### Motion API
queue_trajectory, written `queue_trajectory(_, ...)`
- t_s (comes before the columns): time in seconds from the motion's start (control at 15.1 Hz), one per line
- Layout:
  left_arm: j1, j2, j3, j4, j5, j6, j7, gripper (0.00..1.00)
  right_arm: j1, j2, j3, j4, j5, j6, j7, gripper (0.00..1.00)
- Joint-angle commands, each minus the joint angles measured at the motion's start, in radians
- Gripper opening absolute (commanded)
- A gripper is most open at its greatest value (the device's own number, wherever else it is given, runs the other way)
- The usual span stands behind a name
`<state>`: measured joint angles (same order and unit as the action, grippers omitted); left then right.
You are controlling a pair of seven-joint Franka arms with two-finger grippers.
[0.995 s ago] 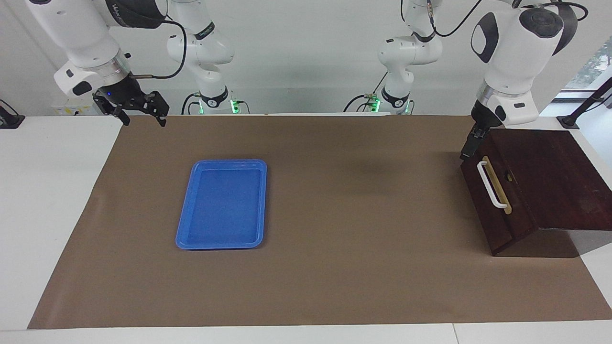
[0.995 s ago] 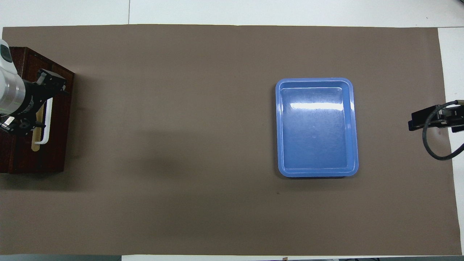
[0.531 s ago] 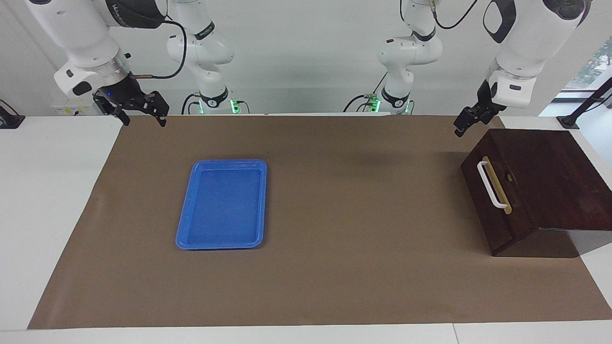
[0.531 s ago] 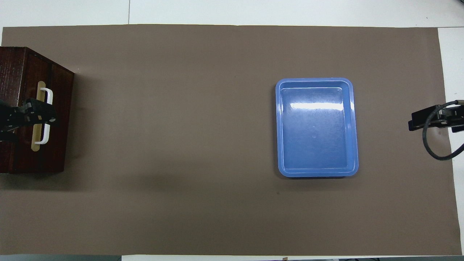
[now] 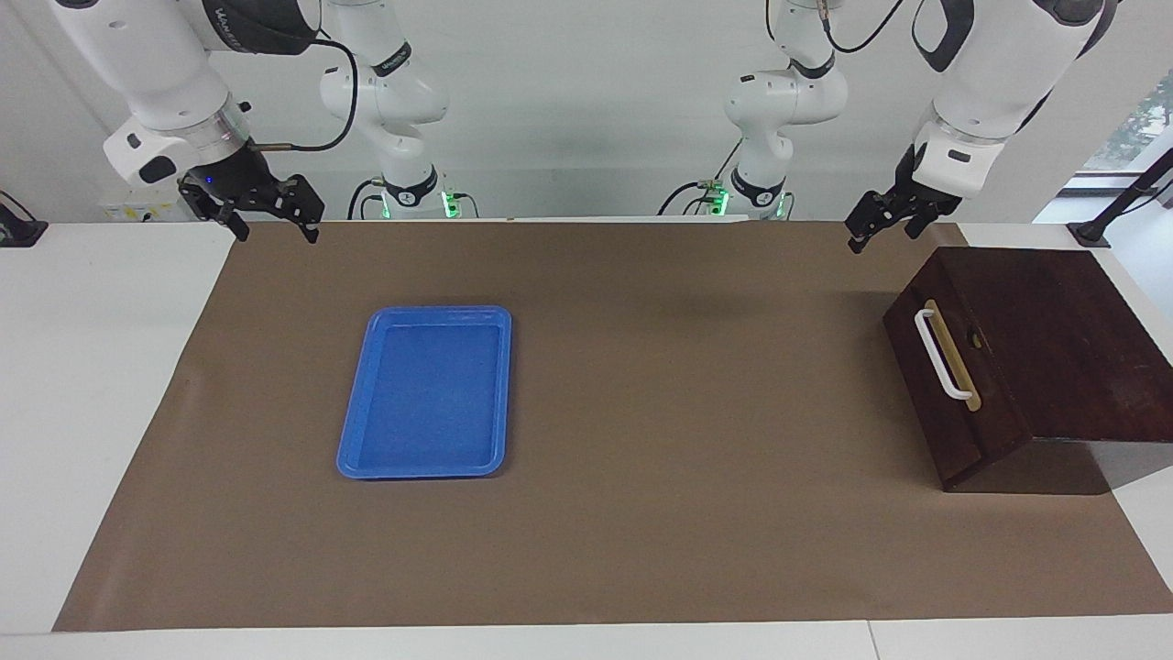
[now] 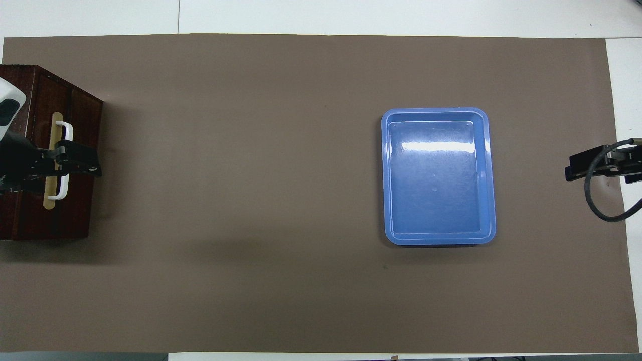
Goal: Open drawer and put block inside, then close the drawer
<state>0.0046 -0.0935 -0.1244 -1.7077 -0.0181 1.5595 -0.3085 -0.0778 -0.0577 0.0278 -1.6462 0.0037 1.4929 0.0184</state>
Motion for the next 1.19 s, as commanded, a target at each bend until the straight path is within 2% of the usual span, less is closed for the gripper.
queue_trajectory(0.0,-0.003,-0.019,0.008,-0.026,-0.008,0.01,0.041,1.0,0.001,-0.01,-0.002,-0.006,-0.016,-0.009,-0.012,1.0)
queue_trajectory(0.2,-0.003,0.021,0.006,0.022,-0.003,-0.009,0.089,1.0,0.001,-0.01,-0.002,-0.006,-0.016,-0.009,-0.012,1.0)
queue_trajectory(0.4,-0.008,0.093,0.006,0.092,0.0,-0.062,0.114,1.0,0.001,-0.01,-0.002,-0.006,-0.016,-0.009,-0.012,1.0)
queue_trajectory(0.73,-0.018,0.086,0.008,0.085,-0.008,-0.088,0.215,1.0,0.001,-0.01,-0.002,-0.006,-0.016,-0.009,-0.012,1.0)
queue_trajectory(1.13,-0.018,0.086,0.008,0.085,-0.01,-0.072,0.22,1.0,0.001,-0.01,-0.002,-0.006,-0.016,-0.009,-0.012,1.0)
